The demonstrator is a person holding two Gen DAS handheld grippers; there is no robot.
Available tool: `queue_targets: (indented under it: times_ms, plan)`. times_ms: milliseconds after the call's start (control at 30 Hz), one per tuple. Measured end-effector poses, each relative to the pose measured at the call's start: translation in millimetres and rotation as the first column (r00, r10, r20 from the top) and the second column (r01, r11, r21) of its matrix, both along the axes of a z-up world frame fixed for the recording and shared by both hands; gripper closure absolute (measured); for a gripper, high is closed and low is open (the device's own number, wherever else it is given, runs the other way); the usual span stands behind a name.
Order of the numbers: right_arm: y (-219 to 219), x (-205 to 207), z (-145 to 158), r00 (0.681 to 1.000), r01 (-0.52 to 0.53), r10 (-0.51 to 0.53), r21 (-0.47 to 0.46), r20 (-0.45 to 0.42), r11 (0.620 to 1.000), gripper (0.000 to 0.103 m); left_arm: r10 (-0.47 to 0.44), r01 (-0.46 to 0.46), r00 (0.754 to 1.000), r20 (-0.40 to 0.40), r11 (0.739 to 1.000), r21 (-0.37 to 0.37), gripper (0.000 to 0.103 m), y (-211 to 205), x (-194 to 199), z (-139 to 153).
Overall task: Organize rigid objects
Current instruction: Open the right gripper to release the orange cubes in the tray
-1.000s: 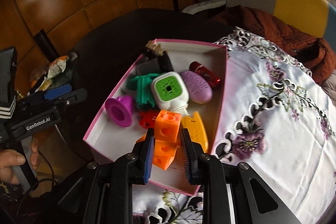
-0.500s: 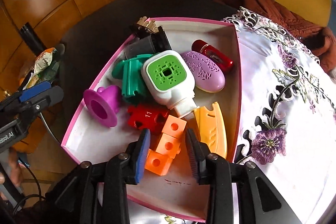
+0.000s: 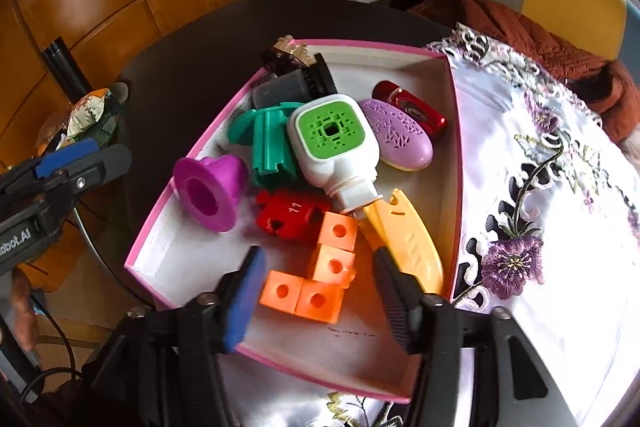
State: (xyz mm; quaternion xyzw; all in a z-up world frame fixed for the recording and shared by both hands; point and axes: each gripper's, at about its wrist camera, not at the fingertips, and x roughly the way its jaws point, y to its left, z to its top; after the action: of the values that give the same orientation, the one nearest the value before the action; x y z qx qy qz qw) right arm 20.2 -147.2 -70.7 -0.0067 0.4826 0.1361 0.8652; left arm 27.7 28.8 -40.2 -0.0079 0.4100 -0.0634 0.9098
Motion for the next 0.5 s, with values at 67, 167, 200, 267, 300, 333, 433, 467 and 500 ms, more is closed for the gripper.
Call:
queue_targets:
  times_ms: [67,167,200,267,300,333,433,467,500]
  plan:
    - [2.1,-5.5,4.8,1.000,0.001,-0.001,-0.011,0.026,1.000,0.041,0.000,-0.001,1.000,0.013,1.000,0.010,0.039,-2.5,-2.7,2.7]
    - [0.7,-13.0,13.5,0.997,0.027,-0.027,-0.004,0.069,1.000,0.036,-0.005,0.004,1.000,0.026,1.000,0.014,0.039,-5.4,-6.5,6.9]
    - [-0.9,-15.1,17.3,0.995,0.042,-0.042,0.003,0.086,0.999,0.035,-0.006,0.005,1.000,0.029,1.000,0.012,0.039,-6.1,-7.7,8.3]
    - [-5.5,-19.4,25.3,0.989,0.080,-0.081,0.020,0.120,0.997,0.028,-0.010,0.009,0.999,0.035,1.000,0.012,0.039,-8.2,-10.5,11.0]
    - [-8.4,-21.6,28.9,0.985,0.103,-0.106,0.028,0.136,0.994,0.026,-0.013,0.013,0.999,0.042,1.000,0.014,0.039,-9.1,-12.0,12.6]
    - [-10.7,-23.2,32.3,0.980,0.125,-0.129,0.035,0.152,0.992,0.025,-0.014,0.013,0.999,0.050,1.000,0.015,0.039,-10.3,-13.9,14.4]
    - [-14.9,-26.3,38.9,0.964,0.178,-0.183,0.043,0.191,0.983,0.024,-0.013,0.011,0.998,0.063,1.000,0.019,0.030,-14.9,-18.7,19.1]
    - [-15.7,-27.6,39.8,0.959,0.193,-0.198,0.042,0.201,0.980,0.024,-0.009,0.007,0.998,0.067,1.000,0.021,0.028,-16.2,-20.4,20.5]
    - [-17.0,-28.7,40.8,0.955,0.207,-0.211,0.041,0.210,0.978,0.024,-0.005,0.003,0.997,0.073,1.000,0.023,0.028,-17.2,-22.3,21.9]
